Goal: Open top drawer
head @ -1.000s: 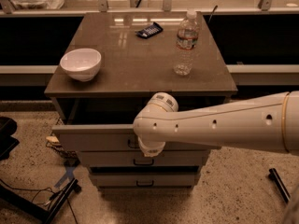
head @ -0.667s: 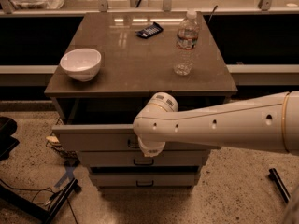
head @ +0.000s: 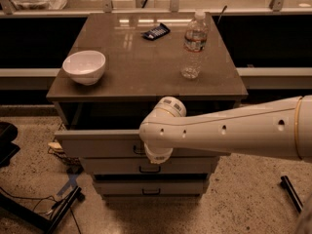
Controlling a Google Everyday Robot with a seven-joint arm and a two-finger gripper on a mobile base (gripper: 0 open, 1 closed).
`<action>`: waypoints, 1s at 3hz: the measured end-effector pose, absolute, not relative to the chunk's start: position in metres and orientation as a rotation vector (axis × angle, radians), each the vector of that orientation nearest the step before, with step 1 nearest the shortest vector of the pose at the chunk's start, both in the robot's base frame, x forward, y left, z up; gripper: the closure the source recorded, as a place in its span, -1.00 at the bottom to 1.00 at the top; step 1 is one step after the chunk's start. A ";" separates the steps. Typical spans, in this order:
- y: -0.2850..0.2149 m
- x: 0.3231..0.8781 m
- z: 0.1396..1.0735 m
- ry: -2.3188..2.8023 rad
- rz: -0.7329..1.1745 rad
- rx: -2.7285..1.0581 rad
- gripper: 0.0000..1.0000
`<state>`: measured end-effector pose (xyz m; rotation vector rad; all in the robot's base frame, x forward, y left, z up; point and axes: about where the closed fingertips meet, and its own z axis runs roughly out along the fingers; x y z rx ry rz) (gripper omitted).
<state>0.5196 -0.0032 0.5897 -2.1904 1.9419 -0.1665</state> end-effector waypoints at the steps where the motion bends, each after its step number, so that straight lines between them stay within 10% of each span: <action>1: -0.003 0.520 0.590 1.942 -0.167 -2.190 1.00; 3: -0.003 0.520 0.590 1.942 -0.167 -2.190 1.00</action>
Offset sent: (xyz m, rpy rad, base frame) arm 0.0211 -0.0003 0.1831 -0.2640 -0.2913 0.0484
